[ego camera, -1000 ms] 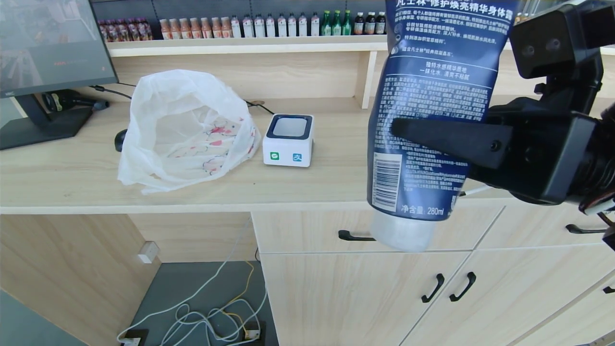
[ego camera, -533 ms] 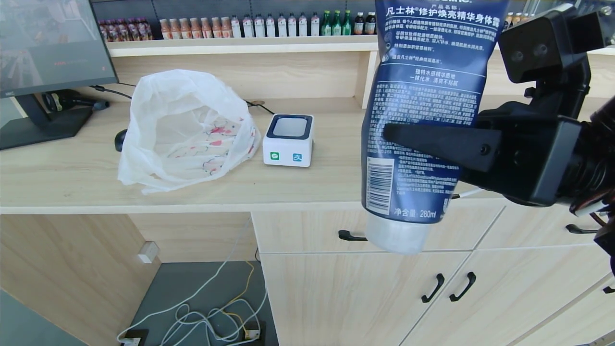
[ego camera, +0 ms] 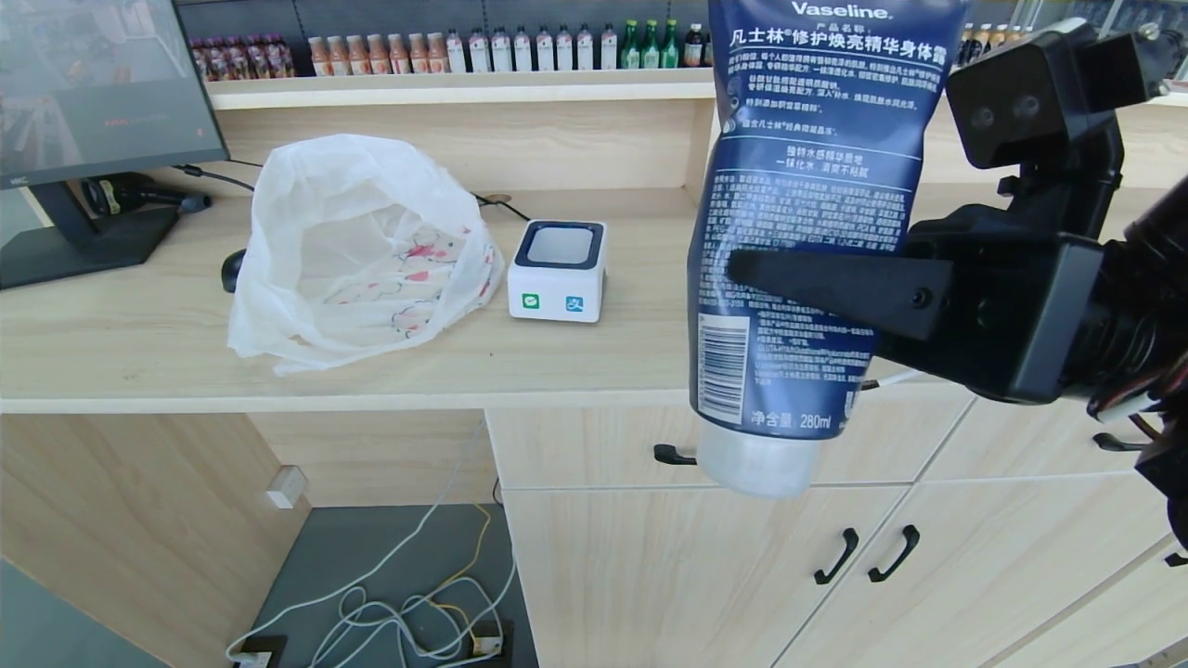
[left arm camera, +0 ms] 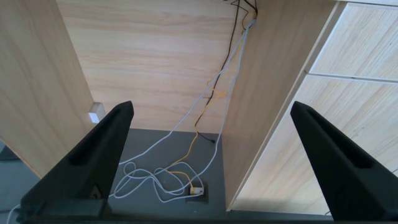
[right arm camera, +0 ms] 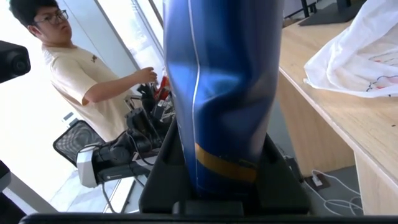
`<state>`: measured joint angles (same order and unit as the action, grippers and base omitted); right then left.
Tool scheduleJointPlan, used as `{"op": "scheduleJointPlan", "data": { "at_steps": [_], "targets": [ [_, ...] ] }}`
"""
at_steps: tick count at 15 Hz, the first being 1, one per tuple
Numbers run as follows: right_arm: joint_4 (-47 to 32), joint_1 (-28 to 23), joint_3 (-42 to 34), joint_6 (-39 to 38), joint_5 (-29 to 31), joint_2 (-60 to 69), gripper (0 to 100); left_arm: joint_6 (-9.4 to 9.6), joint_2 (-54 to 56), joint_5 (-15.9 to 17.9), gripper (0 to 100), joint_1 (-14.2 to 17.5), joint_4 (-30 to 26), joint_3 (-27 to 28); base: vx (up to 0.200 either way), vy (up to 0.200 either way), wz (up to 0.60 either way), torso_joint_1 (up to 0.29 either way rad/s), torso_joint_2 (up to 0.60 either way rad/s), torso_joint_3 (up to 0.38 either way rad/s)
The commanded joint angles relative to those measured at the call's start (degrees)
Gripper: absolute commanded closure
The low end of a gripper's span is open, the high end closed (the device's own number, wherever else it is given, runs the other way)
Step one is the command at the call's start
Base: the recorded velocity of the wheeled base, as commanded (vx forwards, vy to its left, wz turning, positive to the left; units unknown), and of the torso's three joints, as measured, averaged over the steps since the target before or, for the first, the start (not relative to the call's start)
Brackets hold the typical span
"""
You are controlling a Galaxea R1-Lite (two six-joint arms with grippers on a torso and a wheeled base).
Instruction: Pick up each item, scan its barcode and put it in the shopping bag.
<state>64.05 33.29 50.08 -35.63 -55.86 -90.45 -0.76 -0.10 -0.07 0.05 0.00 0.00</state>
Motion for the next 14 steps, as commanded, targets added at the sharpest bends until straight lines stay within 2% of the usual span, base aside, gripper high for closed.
{"op": "scheduleJointPlan", "data": {
  "at_steps": [1,7,10,12,14],
  "targets": [
    [0.0,0.2,0.0,0.0,0.0,-0.2,100,-0.04,0.0,0.0,0,0.0,0.0,0.0,0.0,0.0,0.0,0.0,0.0,0.0],
    [0.9,0.1,0.2,0.0,0.0,-0.3,100,-0.04,0.0,0.0,0,0.0,0.0,0.0,0.0,0.0,0.0,0.0,0.0,0.0],
    [7.4,-0.3,-3.8,0.0,0.0,-0.4,100,-0.04,0.0,0.0,0,0.0,0.0,0.0,0.0,0.0,0.0,0.0,0.0,0.0],
    [16.2,-1.2,-8.7,0.4,0.7,-1.3,100,-0.04,0.0,0.0,0,0.0,0.0,0.0,0.0,0.0,0.0,0.0,0.0,0.0],
    [20.2,-1.9,-12.5,1.9,1.2,-1.7,100,-0.04,0.0,0.0,0,0.0,0.0,0.0,0.0,0.0,0.0,0.0,0.0,0.0]
  ]
}}
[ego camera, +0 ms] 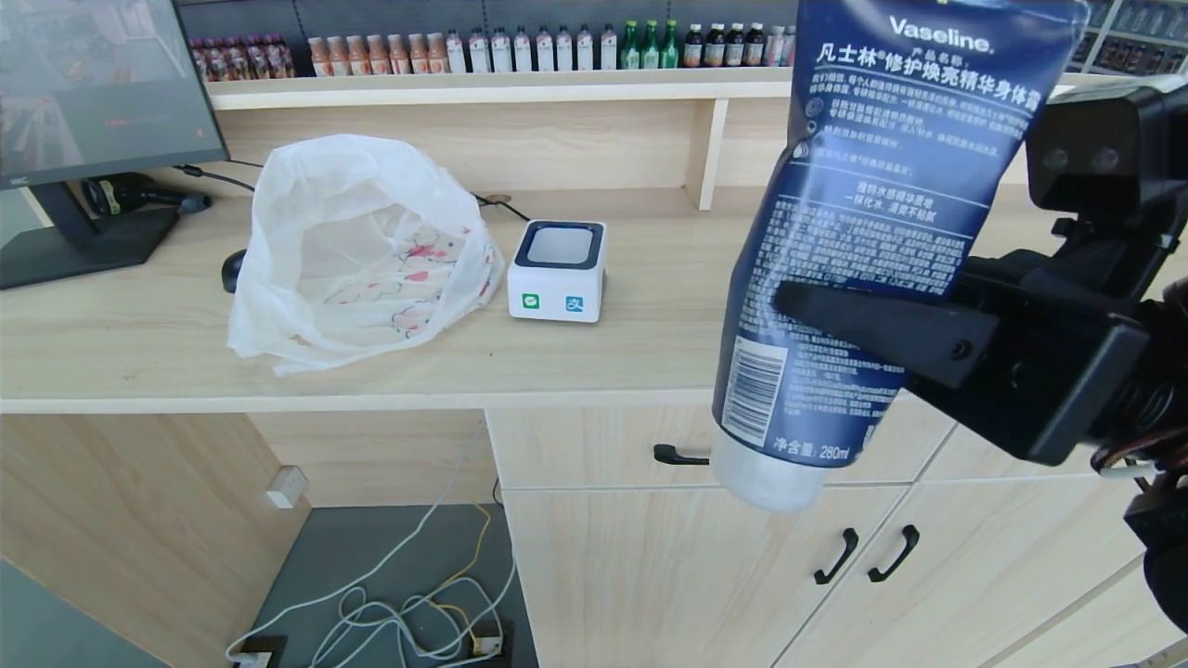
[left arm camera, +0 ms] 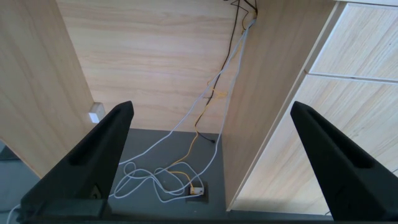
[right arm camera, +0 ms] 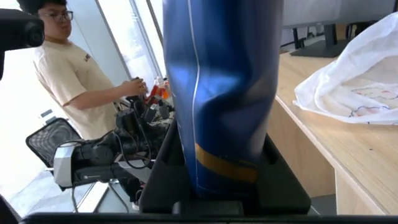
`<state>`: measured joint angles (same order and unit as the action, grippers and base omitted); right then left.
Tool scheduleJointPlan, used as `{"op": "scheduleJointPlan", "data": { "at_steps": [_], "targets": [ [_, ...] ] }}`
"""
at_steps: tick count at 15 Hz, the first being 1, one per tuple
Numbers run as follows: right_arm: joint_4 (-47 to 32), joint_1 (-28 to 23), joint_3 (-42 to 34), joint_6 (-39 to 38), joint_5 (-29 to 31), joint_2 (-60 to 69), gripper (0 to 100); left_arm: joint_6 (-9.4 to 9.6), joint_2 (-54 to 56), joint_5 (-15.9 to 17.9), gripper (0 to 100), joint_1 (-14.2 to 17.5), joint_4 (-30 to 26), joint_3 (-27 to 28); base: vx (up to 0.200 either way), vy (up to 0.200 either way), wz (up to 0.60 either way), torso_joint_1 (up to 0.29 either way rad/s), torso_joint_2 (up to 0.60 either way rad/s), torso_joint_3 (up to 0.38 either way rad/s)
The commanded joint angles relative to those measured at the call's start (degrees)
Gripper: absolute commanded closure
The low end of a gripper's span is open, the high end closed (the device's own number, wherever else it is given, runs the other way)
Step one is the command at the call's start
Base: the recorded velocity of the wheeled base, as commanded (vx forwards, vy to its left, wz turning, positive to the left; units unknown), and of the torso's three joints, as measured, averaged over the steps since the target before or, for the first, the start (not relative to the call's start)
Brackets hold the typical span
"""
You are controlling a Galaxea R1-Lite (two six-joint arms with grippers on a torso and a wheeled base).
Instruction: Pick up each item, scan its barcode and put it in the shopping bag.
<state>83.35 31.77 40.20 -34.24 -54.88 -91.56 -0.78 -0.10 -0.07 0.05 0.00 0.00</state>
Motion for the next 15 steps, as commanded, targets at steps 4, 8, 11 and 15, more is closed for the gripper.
{"op": "scheduleJointPlan", "data": {
  "at_steps": [4,8,11,15],
  "targets": [
    [3.5,-1.9,-7.8,6.2,2.2,-0.5,100,-0.01,0.0,0.0,0,0.0,0.0,0.0,0.0,0.0,0.0,0.0,0.0,0.0],
    [3.5,-2.4,-8.1,10.7,13.2,-0.4,100,-0.01,0.0,0.0,0,0.0,0.0,0.0,0.0,0.0,0.0,0.0,0.0,0.0],
    [3.1,-2.4,-11.2,15.6,18.3,0.3,100,-0.01,0.0,0.0,0,0.0,0.0,0.0,0.0,0.0,0.0,0.0,0.0,0.0],
    [3.0,-1.5,-10.9,23.2,31.7,-1.4,100,-0.01,0.0,0.0,0,0.0,0.0,0.0,0.0,0.0,0.0,0.0,0.0,0.0]
  ]
}}
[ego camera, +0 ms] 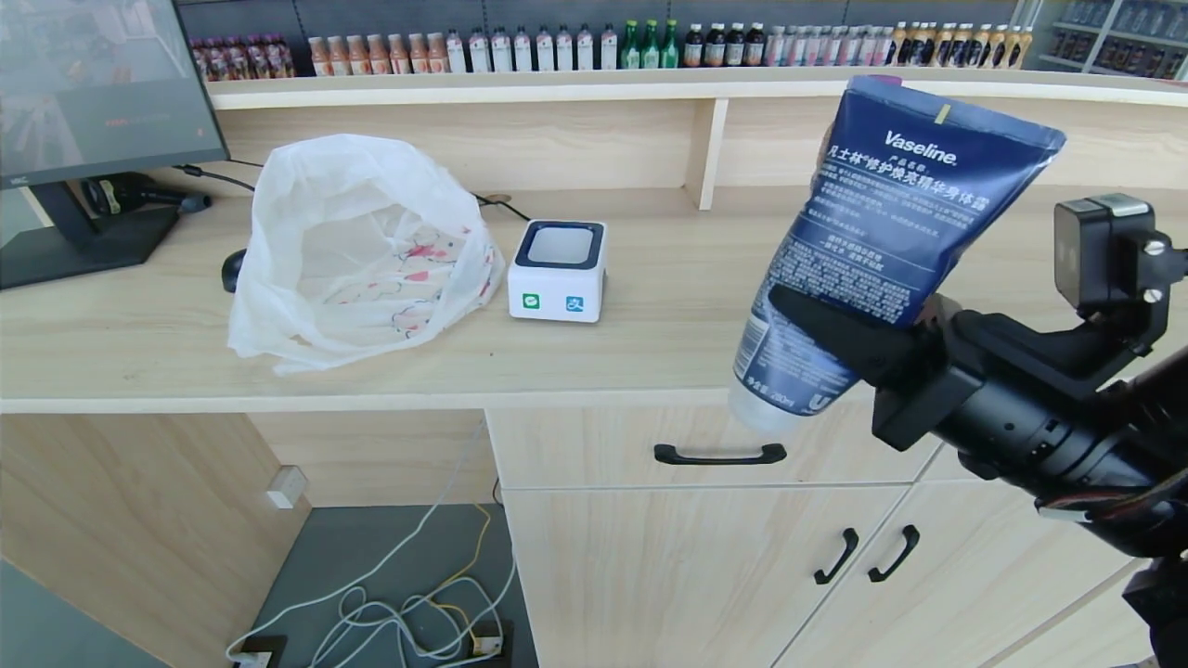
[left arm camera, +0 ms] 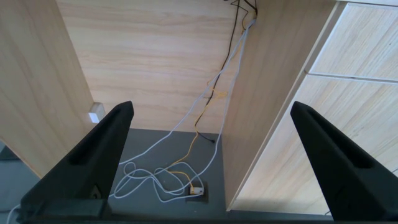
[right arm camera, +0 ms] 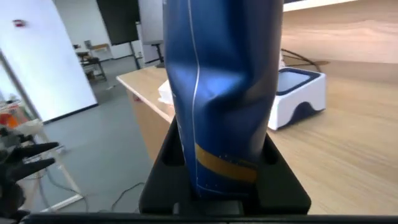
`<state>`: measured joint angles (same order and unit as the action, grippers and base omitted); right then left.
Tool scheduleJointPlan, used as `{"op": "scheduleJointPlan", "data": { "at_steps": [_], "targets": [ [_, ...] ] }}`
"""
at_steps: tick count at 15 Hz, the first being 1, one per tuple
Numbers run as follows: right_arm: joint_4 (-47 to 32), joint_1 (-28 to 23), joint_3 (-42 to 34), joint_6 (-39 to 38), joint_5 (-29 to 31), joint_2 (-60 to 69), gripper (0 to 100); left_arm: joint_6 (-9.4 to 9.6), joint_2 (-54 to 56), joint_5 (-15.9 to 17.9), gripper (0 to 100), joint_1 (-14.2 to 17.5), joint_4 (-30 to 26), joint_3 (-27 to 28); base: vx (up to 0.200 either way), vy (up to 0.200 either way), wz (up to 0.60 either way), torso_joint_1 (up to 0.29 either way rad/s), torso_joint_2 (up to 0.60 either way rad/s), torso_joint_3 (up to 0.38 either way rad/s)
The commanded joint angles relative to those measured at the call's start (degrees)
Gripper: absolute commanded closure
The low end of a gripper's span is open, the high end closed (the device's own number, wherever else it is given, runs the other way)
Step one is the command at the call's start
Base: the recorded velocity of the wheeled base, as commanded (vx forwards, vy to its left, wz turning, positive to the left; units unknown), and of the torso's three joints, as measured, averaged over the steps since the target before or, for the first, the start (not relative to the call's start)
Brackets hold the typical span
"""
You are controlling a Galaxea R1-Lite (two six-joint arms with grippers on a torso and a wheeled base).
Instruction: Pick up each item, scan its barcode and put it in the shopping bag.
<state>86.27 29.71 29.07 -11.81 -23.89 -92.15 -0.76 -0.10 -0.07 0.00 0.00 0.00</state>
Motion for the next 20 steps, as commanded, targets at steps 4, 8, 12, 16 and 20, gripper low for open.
{"op": "scheduleJointPlan", "data": {
  "at_steps": [4,8,12,16,20],
  "targets": [
    [-0.1,4.0,-0.3,5.7,13.7,-0.8,100,-0.04,-0.1,0.0,0,0.1,0.0,0.0,0.0,0.0,0.0,0.0,0.0,0.0],
    [-4.5,5.2,0.7,15.6,26.3,0.5,100,-0.04,-0.1,0.0,0,0.1,0.0,0.0,0.0,0.0,0.0,0.0,0.0,0.0],
    [-5.1,4.5,1.6,22.7,35.5,1.3,100,-0.12,-0.1,0.0,0,0.1,0.0,0.0,0.0,0.0,0.0,0.0,0.0,0.0],
    [-5.1,4.8,4.1,24.1,39.6,1.3,100,-0.21,-0.1,0.0,0,0.1,0.0,0.0,0.0,0.0,0.0,0.0,0.0,0.0],
    [-5.1,4.8,4.1,25.4,41.4,1.4,100,-0.21,-0.1,0.0,0,0.1,0.0,0.0,0.0,0.15,0.0,-0.002,0.0,0.003]
  ]
}}
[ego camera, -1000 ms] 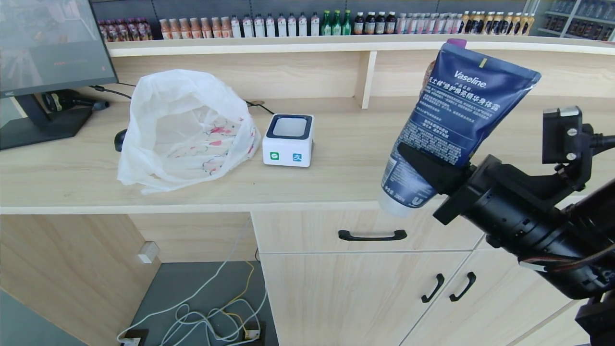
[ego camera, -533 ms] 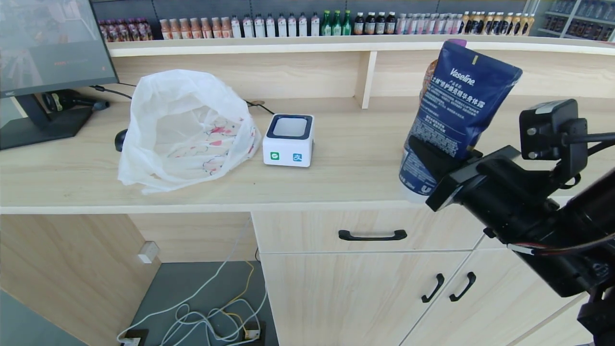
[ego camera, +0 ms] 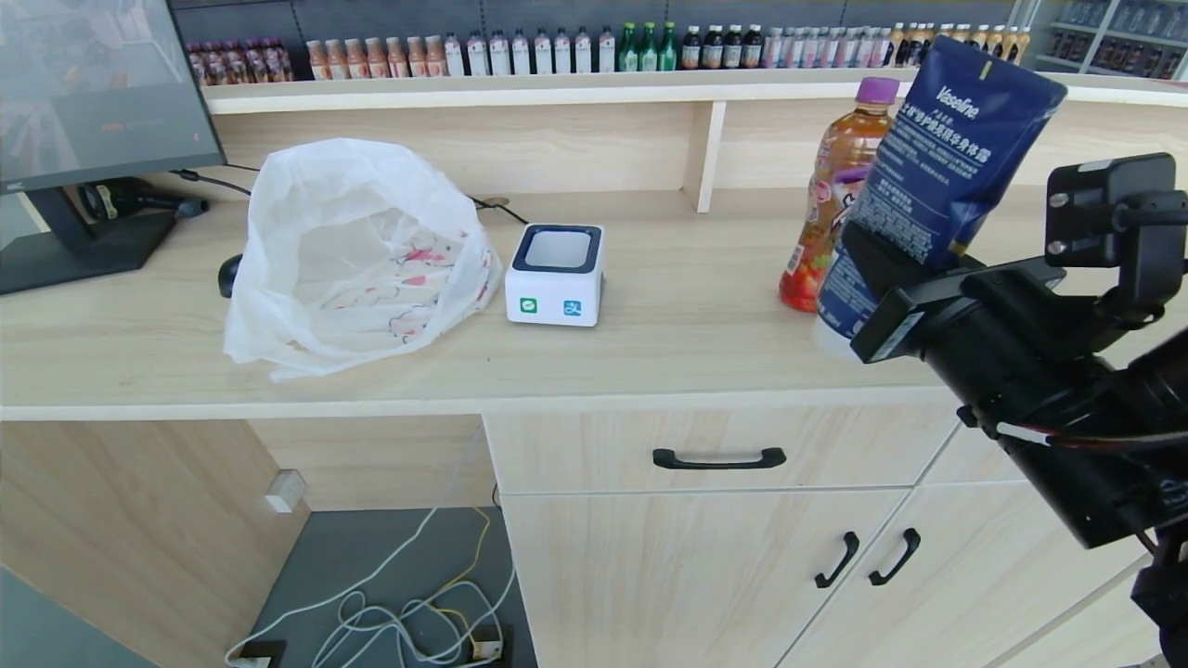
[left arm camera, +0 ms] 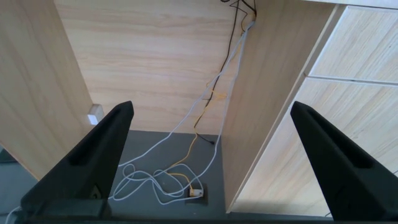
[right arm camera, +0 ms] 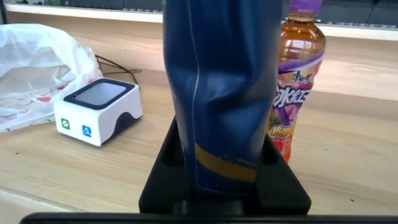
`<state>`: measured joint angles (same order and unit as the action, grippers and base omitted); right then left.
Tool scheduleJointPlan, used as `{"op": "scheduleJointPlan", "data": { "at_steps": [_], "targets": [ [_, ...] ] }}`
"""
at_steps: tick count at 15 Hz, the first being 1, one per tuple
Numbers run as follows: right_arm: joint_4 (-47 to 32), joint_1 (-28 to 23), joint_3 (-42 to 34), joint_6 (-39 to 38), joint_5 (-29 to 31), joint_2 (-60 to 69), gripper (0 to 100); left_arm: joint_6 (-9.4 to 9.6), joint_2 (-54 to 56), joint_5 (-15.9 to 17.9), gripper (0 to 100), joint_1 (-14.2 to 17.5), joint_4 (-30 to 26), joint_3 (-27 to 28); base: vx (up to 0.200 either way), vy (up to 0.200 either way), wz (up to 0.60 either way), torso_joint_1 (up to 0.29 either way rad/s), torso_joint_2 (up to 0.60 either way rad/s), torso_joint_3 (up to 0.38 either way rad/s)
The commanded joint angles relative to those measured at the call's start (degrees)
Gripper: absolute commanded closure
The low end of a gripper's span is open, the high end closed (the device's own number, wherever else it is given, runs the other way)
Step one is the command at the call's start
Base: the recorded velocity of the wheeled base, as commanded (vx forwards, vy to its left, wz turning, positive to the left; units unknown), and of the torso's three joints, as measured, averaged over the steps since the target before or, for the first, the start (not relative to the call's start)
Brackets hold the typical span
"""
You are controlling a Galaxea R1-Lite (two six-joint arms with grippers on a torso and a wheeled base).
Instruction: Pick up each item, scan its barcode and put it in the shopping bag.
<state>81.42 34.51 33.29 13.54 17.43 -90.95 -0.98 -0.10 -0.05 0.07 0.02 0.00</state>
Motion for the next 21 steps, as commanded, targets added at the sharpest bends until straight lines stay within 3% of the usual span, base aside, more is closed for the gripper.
{"op": "scheduleJointPlan", "data": {
  "at_steps": [1,11,16,21],
  "targets": [
    [-0.2,0.0,0.3,-0.1,0.4,0.2,100,-0.08,-0.1,0.0,0,0.0,0.0,0.0,0.0,0.2,0.0,-0.012,0.0,0.007],
    [0.1,0.0,2.0,0.2,0.4,0.3,100,-0.08,0.0,0.0,0,0.0,0.0,0.0,0.0,0.2,0.0,0.004,0.0,0.003],
    [-0.6,0.4,5.5,5.7,-0.1,-0.5,100,0.18,0.0,0.0,0,0.0,0.0,0.0,0.0,0.0,0.0,0.0,0.0,0.0],
    [-6.6,0.4,17.2,9.6,-0.2,-5.1,100,0.18,0.0,0.0,0,0.0,0.0,0.0,0.0,0.0,0.0,0.0,0.0,0.0]
  ]
}}
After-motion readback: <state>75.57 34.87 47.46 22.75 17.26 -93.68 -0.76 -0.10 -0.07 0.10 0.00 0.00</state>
